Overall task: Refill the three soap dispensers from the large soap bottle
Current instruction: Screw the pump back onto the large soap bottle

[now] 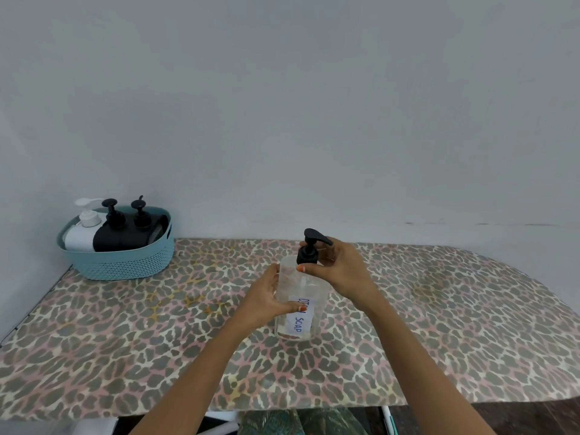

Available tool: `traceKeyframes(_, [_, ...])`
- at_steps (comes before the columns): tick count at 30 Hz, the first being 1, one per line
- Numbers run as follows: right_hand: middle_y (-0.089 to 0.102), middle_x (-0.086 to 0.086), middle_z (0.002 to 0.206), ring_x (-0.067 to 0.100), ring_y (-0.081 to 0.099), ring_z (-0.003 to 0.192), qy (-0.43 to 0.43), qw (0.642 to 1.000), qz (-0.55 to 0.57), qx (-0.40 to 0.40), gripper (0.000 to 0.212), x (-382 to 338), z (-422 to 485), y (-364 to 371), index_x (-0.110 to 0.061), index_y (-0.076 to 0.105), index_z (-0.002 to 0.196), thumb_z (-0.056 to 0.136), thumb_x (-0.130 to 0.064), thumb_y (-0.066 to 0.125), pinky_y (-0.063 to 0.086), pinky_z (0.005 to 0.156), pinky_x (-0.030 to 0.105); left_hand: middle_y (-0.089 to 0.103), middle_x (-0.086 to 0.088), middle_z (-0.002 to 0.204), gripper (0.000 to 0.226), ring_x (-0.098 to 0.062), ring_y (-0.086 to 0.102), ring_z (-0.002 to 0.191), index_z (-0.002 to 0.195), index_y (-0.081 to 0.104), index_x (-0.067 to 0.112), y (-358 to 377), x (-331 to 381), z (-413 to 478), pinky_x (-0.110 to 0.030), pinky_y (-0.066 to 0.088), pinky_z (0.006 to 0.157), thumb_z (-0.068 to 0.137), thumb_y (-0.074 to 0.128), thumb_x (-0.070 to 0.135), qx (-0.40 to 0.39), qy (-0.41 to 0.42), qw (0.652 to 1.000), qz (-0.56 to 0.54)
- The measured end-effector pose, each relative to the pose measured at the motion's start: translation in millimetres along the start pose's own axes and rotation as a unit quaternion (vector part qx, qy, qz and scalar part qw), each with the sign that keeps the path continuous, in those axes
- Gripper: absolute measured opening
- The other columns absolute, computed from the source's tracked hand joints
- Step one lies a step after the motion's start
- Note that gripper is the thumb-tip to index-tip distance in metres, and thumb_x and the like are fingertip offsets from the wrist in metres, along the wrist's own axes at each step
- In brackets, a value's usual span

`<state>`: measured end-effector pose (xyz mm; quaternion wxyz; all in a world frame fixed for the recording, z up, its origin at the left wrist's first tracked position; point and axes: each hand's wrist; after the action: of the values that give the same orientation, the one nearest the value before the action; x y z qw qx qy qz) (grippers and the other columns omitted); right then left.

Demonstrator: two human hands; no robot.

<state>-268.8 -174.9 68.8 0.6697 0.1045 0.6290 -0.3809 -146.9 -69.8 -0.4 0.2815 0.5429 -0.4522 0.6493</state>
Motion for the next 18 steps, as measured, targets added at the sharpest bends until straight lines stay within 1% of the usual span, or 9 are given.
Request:
traceKeyframes(1, [0.067,0.009,0.093,0.017,0.062,0.083,-0.002,1.000,-0.007,0.020,0.031,0,0,3,-0.013,0.061,0.097,0.071,-0.007,0.077,0.051,0.081,0.028,0.059,0.015,0.104,0.063,0.010,0.058,0.091,0.114,0.044,0.025,0,0,0,-0.005,0.047,0.068,0.065,0.081,0.008,0.000,0.000,1.000,0.003])
traceKeyframes(2, [0.065,0.009,0.090,0.020,0.060,0.081,-0.006,1.000,-0.011,0.028,0.031,0,0,6,-0.013,0.058,0.095,0.071,-0.008,0.077,0.049,0.081,0.028,0.059,0.016,0.103,0.061,0.013,0.059,0.087,0.112,0.045,0.025,0,1,-1,-0.006,0.047,0.067,0.065,0.080,0.007,0.000,0.001,1.000,0.005])
traceKeyframes(5, [0.057,0.000,0.084,0.013,0.054,0.078,-0.010,1.000,-0.013,0.023,0.035,-1,1,11,-0.006,0.054,0.098,0.072,-0.008,0.077,0.045,0.072,0.014,0.059,0.016,0.100,0.057,0.019,0.057,0.083,0.106,0.045,0.030,0,1,-1,-0.006,0.047,0.065,0.066,0.080,0.008,0.004,0.005,1.000,0.011])
traceKeyframes(7, [0.058,0.002,0.093,0.007,0.055,0.083,-0.003,1.000,0.002,0.007,0.038,-1,1,9,-0.006,0.054,0.104,0.073,-0.006,0.075,0.044,0.076,0.009,0.060,0.015,0.102,0.058,0.018,0.058,0.084,0.105,0.045,0.033,0,1,-1,-0.007,0.048,0.066,0.066,0.081,0.010,0.002,0.002,1.000,0.014])
traceKeyframes(9, [0.059,-0.001,0.104,0.001,0.056,0.094,0.002,0.999,0.023,-0.025,0.041,-1,1,4,-0.013,0.054,0.109,0.074,-0.004,0.073,0.044,0.084,0.006,0.061,0.015,0.103,0.059,0.013,0.059,0.088,0.106,0.045,0.034,-1,1,0,-0.009,0.049,0.067,0.065,0.081,0.011,0.000,-0.002,1.000,0.013])
traceKeyframes(12, [0.060,-0.002,0.110,0.002,0.057,0.102,0.015,0.998,0.035,-0.054,0.038,0,-1,-4,-0.015,0.056,0.109,0.076,-0.005,0.071,0.044,0.089,0.008,0.060,0.014,0.106,0.064,0.006,0.058,0.095,0.112,0.044,0.030,0,2,-2,-0.008,0.048,0.068,0.064,0.082,0.011,-0.002,0.003,1.000,0.013])
traceKeyframes(15, [0.063,0.002,0.106,0.002,0.060,0.097,0.013,0.999,0.035,-0.029,0.035,1,-1,-4,-0.005,0.059,0.106,0.074,-0.004,0.073,0.046,0.087,0.010,0.059,0.016,0.104,0.064,0.007,0.056,0.095,0.114,0.043,0.027,0,5,-3,-0.005,0.047,0.067,0.065,0.081,0.008,0.000,0.009,1.000,0.011])
traceKeyframes(16, [0.064,0.005,0.103,0.005,0.061,0.095,0.006,0.999,0.036,-0.017,0.032,1,0,-3,-0.006,0.060,0.102,0.073,-0.003,0.074,0.048,0.086,0.011,0.058,0.017,0.103,0.064,0.008,0.055,0.093,0.113,0.043,0.028,1,5,-4,-0.005,0.047,0.066,0.065,0.080,0.008,0.003,0.010,1.000,0.012])
traceKeyframes(18, [0.065,0.011,0.097,0.019,0.063,0.092,-0.010,0.999,0.033,0.010,0.028,2,-1,2,-0.016,0.062,0.092,0.072,-0.003,0.075,0.051,0.086,0.021,0.058,0.017,0.102,0.063,0.009,0.055,0.092,0.112,0.043,0.029,1,5,-4,-0.005,0.047,0.067,0.066,0.080,0.008,0.008,0.010,1.000,0.013])
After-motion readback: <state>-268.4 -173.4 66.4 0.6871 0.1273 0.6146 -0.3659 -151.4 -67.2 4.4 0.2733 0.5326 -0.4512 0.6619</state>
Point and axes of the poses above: each hand's wrist, its own z-axis towards the middle knuckle, its own y-axis out of the palm, x = y × z
